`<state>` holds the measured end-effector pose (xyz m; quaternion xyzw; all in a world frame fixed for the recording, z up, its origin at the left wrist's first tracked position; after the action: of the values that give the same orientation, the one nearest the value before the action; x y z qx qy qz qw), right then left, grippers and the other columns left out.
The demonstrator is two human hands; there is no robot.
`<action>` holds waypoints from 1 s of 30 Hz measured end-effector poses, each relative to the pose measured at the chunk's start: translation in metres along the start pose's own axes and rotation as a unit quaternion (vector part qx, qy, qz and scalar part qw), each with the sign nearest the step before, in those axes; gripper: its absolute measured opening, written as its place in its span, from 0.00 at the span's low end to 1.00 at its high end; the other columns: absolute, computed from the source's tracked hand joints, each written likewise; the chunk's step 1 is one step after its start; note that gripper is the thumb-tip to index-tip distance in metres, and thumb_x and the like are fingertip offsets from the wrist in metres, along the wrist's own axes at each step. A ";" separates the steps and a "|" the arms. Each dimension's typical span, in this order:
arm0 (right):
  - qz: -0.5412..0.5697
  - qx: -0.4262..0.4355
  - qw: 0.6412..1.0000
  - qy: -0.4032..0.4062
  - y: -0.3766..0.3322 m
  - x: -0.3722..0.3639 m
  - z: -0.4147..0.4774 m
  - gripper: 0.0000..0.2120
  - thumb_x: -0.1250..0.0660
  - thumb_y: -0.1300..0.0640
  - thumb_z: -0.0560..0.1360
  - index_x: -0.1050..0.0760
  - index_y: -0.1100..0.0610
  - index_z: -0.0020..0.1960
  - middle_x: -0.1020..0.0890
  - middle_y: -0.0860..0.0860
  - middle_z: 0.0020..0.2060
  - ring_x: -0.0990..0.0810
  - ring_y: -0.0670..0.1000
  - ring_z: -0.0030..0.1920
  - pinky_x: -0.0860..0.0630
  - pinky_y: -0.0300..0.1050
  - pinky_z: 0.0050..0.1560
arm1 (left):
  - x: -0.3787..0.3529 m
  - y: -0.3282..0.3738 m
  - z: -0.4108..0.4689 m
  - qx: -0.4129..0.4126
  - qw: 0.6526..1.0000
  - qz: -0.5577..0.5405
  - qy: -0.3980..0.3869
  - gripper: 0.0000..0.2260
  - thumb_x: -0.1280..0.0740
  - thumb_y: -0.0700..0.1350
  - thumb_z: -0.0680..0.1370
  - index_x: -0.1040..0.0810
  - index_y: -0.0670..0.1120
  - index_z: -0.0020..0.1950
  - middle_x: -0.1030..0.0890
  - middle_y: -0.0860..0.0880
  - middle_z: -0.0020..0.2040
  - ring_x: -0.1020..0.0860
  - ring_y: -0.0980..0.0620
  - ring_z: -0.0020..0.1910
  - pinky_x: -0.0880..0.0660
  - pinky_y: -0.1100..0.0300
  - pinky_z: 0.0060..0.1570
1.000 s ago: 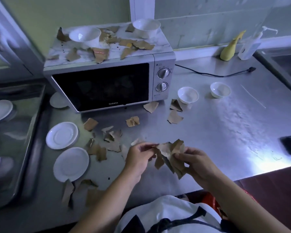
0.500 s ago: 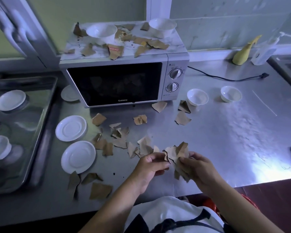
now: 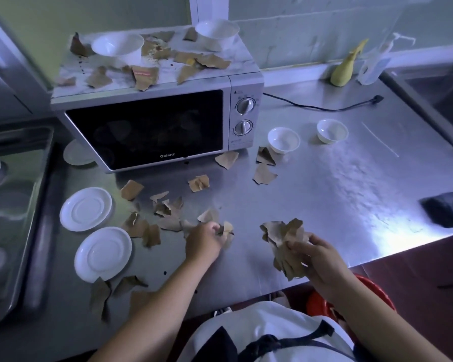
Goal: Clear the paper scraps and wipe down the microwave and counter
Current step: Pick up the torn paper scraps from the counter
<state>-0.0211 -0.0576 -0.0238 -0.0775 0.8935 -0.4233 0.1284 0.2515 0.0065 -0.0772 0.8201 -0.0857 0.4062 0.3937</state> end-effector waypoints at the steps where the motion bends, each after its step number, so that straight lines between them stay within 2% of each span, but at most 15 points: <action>1: 0.001 -0.003 1.000 0.004 0.001 0.003 -0.001 0.10 0.30 0.66 0.73 0.21 0.63 0.54 0.15 0.61 0.44 0.15 0.59 0.41 0.20 0.52 0.37 | -0.001 0.005 0.003 -0.008 1.000 0.012 0.005 0.10 0.30 0.49 0.74 0.18 0.51 0.54 0.17 0.51 0.51 0.19 0.46 0.52 0.23 0.53 0.54; 5: -0.005 -0.008 1.000 0.014 0.003 0.012 -0.005 0.08 0.30 0.67 0.73 0.19 0.62 0.52 0.15 0.62 0.46 0.14 0.61 0.43 0.20 0.50 0.37 | -0.003 0.015 0.015 -0.021 0.999 0.038 0.021 0.09 0.31 0.46 0.74 0.17 0.51 0.53 0.17 0.50 0.52 0.20 0.46 0.54 0.23 0.56 0.50; 8: -0.008 -0.011 1.000 0.017 0.002 0.018 -0.007 0.11 0.31 0.67 0.73 0.20 0.63 0.55 0.15 0.63 0.47 0.15 0.65 0.47 0.20 0.52 0.40 | -0.009 0.018 0.021 -0.007 1.000 0.013 -0.004 0.06 0.31 0.44 0.75 0.16 0.50 0.49 0.17 0.49 0.52 0.20 0.47 0.53 0.25 0.59 0.46; 11: -0.011 -0.014 1.000 0.022 0.001 0.025 -0.006 0.12 0.31 0.67 0.74 0.21 0.64 0.57 0.15 0.64 0.49 0.16 0.67 0.50 0.20 0.56 0.46 | -0.011 0.024 0.017 -0.007 0.999 -0.045 -0.020 0.01 0.29 0.44 0.75 0.17 0.48 0.44 0.17 0.51 0.43 0.21 0.49 0.44 0.31 0.61 0.38; 13: -0.013 -0.020 0.999 0.022 0.000 0.030 -0.003 0.12 0.32 0.66 0.75 0.21 0.64 0.58 0.16 0.64 0.51 0.16 0.68 0.52 0.21 0.58 0.49 | -0.009 0.030 0.009 -0.019 0.995 -0.098 -0.025 0.01 0.27 0.44 0.74 0.17 0.49 0.43 0.19 0.54 0.38 0.21 0.51 0.41 0.31 0.62 0.36; 16: -0.019 -0.029 0.999 0.014 -0.001 0.031 0.001 0.12 0.32 0.66 0.75 0.22 0.65 0.58 0.15 0.62 0.50 0.15 0.64 0.49 0.20 0.54 0.44 | -0.001 0.041 -0.012 -0.048 0.982 -0.178 -0.038 0.03 0.26 0.45 0.75 0.17 0.52 0.43 0.20 0.58 0.35 0.22 0.60 0.37 0.31 0.72 0.34; 19: -0.021 -0.042 0.999 0.009 -0.002 0.029 0.007 0.12 0.33 0.67 0.75 0.21 0.66 0.58 0.15 0.61 0.47 0.15 0.61 0.45 0.20 0.52 0.42 | 0.009 0.052 -0.038 -0.085 0.966 -0.241 -0.042 0.04 0.26 0.45 0.75 0.16 0.55 0.45 0.16 0.60 0.42 0.20 0.65 0.42 0.28 0.75 0.40; 22: -0.031 -0.060 0.998 0.006 -0.007 0.027 0.012 0.13 0.34 0.68 0.76 0.22 0.67 0.60 0.15 0.62 0.49 0.16 0.62 0.48 0.21 0.55 0.45 | 0.018 0.068 -0.062 -0.121 0.956 -0.265 -0.033 0.06 0.26 0.42 0.76 0.16 0.54 0.45 0.16 0.58 0.44 0.19 0.61 0.43 0.27 0.72 0.43; 25: -0.043 -0.087 0.995 0.003 -0.010 0.021 0.017 0.15 0.34 0.68 0.76 0.26 0.70 0.63 0.17 0.65 0.53 0.18 0.64 0.51 0.22 0.61 0.54 | 0.029 0.088 -0.082 -0.176 0.956 -0.235 -0.004 0.06 0.27 0.40 0.76 0.16 0.51 0.47 0.17 0.58 0.46 0.20 0.57 0.46 0.25 0.67 0.47; 28: -0.067 -0.096 0.993 -0.016 -0.018 0.012 0.023 0.16 0.32 0.69 0.76 0.27 0.71 0.63 0.18 0.66 0.52 0.19 0.63 0.50 0.23 0.60 0.55 | 0.037 0.115 -0.099 -0.256 0.949 -0.183 0.012 0.04 0.28 0.40 0.77 0.16 0.49 0.48 0.18 0.58 0.50 0.20 0.55 0.52 0.24 0.63 0.53; 30: -0.083 -0.102 0.991 -0.038 -0.022 0.005 0.026 0.14 0.32 0.68 0.76 0.25 0.71 0.60 0.17 0.66 0.51 0.18 0.62 0.48 0.22 0.60 0.56 | 0.037 0.130 -0.110 -0.291 0.944 -0.157 0.008 0.03 0.30 0.43 0.77 0.17 0.49 0.49 0.19 0.59 0.52 0.21 0.56 0.57 0.26 0.65 0.58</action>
<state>-0.0178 -0.0922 -0.0238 -0.1801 0.9168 -0.3361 0.1182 0.1503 0.0041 0.0647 0.6696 -0.0672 0.3027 0.6749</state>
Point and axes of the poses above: each hand's wrist, its own z-axis towards the middle knuckle, its own x-axis out of the back of the hand, y = z × x, the point moved 8 cm from there along z, towards the middle knuckle
